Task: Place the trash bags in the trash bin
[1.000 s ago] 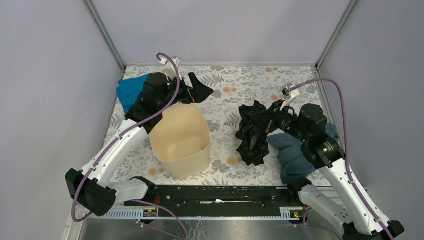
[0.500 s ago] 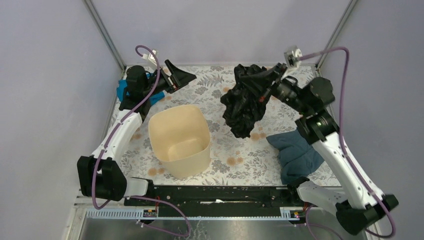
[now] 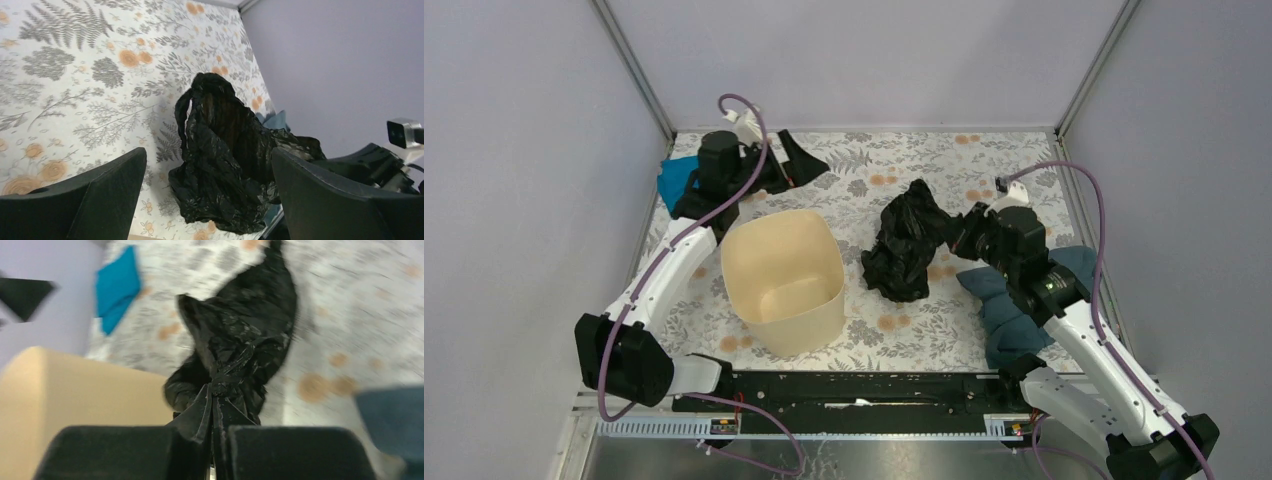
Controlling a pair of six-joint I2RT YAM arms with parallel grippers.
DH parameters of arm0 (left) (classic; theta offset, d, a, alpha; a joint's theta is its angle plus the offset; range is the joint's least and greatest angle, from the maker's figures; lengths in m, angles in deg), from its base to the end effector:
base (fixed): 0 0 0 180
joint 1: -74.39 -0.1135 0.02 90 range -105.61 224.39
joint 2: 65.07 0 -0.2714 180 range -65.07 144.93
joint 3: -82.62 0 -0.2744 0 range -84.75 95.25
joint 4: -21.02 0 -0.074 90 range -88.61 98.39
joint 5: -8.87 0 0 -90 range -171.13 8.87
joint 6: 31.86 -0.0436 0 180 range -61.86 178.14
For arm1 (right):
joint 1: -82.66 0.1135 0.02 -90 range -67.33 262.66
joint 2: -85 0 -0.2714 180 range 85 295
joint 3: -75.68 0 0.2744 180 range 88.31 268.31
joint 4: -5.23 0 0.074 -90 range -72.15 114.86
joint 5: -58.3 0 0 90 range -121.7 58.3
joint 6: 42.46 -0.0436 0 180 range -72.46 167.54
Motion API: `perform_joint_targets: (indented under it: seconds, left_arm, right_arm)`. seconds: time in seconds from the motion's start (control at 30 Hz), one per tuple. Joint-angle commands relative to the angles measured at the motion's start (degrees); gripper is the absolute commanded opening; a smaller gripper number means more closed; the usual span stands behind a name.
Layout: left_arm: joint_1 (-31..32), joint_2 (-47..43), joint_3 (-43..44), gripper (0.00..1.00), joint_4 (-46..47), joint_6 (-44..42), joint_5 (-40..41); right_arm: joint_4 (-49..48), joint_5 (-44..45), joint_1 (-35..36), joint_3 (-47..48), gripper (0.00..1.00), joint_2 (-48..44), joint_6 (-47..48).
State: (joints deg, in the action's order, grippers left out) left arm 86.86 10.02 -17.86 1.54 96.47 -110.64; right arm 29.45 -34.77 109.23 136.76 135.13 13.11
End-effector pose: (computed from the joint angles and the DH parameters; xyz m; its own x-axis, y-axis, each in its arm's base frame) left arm 0.3194 -0.0926 0.3679 -0.6035 -0.4193 -0.6782 0.3545 0.6208 -0.6993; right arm 0.2045 0.1049 0.3469 -0.4482 0.4071 -0.7958 -0.2908 0.7755 0.5604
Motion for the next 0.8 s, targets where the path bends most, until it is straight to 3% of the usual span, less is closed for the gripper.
perform_joint_targets:
  seconds: [0.0,0.13,0.23,0.4,0.6,0.77]
  left_arm:
    - [9.17,1.99,6.38,0.99,-4.04,-7.32,10.74]
    - [16.1,7.11,11.34,0.99,-5.63,-9.41,16.37]
    - [21.35,11.22,15.84,0.98,-7.5,-11.73,20.45]
    - [29.75,18.1,21.51,0.95,-9.14,-14.6,27.09]
    - [38.37,29.2,30.69,0.9,-11.95,-17.71,33.83]
    - [40.15,38.78,36.99,0.88,-11.72,-14.0,34.55]
  right_arm:
    - [21.0,18.42,-0.03,-4.56,0.0,-1.5,-2.04]
    - [25.31,19.58,-0.07,-8.77,0.0,-2.93,-6.63]
    - [29.64,25.9,-0.06,-9.86,0.0,-4.01,-12.93]
    - [35.83,30.34,-0.04,-10.53,0.0,-0.7,-21.8]
    - [32.1,26.87,-0.04,-12.28,0.0,-2.68,-17.98]
    - [28.73,25.29,-0.04,-14.23,0.0,-9.04,-15.75]
